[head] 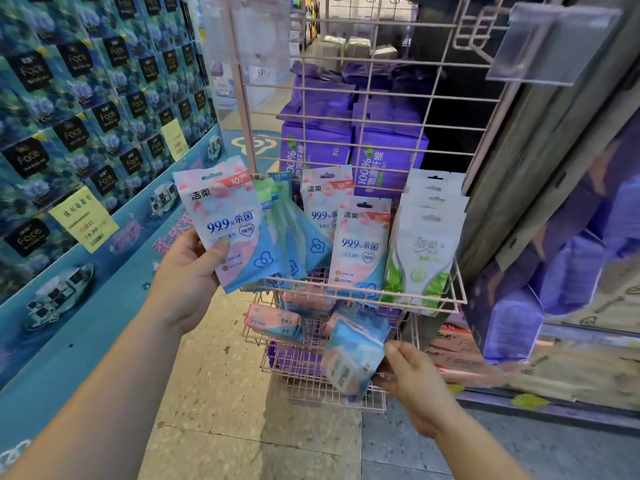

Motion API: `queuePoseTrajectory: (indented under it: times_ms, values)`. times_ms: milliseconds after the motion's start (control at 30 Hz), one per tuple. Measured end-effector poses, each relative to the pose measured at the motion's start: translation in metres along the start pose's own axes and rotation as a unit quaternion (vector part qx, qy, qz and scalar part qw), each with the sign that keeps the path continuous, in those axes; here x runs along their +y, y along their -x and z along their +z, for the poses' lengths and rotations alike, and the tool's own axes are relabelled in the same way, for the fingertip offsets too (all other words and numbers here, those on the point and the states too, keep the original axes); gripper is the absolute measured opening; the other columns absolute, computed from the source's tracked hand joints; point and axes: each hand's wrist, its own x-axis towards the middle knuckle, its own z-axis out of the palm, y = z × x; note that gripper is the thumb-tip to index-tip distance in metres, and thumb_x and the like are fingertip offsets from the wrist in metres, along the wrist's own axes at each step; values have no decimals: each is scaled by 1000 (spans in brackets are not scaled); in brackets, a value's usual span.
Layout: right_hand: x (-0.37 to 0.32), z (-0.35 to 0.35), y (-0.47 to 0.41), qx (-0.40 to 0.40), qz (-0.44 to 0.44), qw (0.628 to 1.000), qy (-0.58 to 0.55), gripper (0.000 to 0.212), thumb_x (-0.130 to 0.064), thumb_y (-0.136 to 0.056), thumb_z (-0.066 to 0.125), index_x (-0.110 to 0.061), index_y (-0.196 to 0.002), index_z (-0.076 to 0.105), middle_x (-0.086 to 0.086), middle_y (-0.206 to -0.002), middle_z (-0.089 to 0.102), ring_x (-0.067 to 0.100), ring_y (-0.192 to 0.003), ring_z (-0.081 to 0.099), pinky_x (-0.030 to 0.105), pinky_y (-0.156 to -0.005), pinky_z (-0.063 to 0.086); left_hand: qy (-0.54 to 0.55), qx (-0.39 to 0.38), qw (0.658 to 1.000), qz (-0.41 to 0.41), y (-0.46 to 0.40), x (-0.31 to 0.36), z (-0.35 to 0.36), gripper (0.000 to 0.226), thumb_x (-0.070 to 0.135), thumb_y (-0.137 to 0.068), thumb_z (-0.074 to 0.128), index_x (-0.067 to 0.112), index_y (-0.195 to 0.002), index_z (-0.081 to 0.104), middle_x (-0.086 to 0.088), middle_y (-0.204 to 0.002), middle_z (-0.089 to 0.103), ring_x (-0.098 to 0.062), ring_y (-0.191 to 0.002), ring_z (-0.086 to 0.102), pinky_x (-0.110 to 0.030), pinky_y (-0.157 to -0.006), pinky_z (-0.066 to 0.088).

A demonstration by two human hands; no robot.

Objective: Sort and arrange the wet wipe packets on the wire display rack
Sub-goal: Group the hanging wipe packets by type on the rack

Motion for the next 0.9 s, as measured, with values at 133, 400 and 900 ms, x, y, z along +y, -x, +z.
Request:
queuePoseTrajectory:
  times_ms: [133,400,900]
  values:
    - [-10,1,-28,11,-13,1000,-25,20,-13,-100,42,0,-101,58,20,-107,67,26,-97,64,44,-87,55,5,-29,1000,-10,7,2,3,30,10,-89,53,12,-119,57,-4,-116,70,-25,-110,65,-40,-92,54]
    - [-14,3,-69,81,66,957,-271,18,3,-97,42,-1,-109,54,17,-93,62,26,-80,61,35,-63,59,14,-85,996,-36,17,-5,18,65,29,-69,75,8,-127,53,-7,-119,69,-26,-112,64,-41,-93,53]
    - [-113,22,23,-1,-190,982,21,19,-15,-94,54,-10,-80,66,0,-64,66,12,-57,63,26,-57,54,-96,-87,992,-1,-11,-3,117,28,4,-94,52,20,-117,48,3,-105,67,-13,-93,66,-26,-77,55]
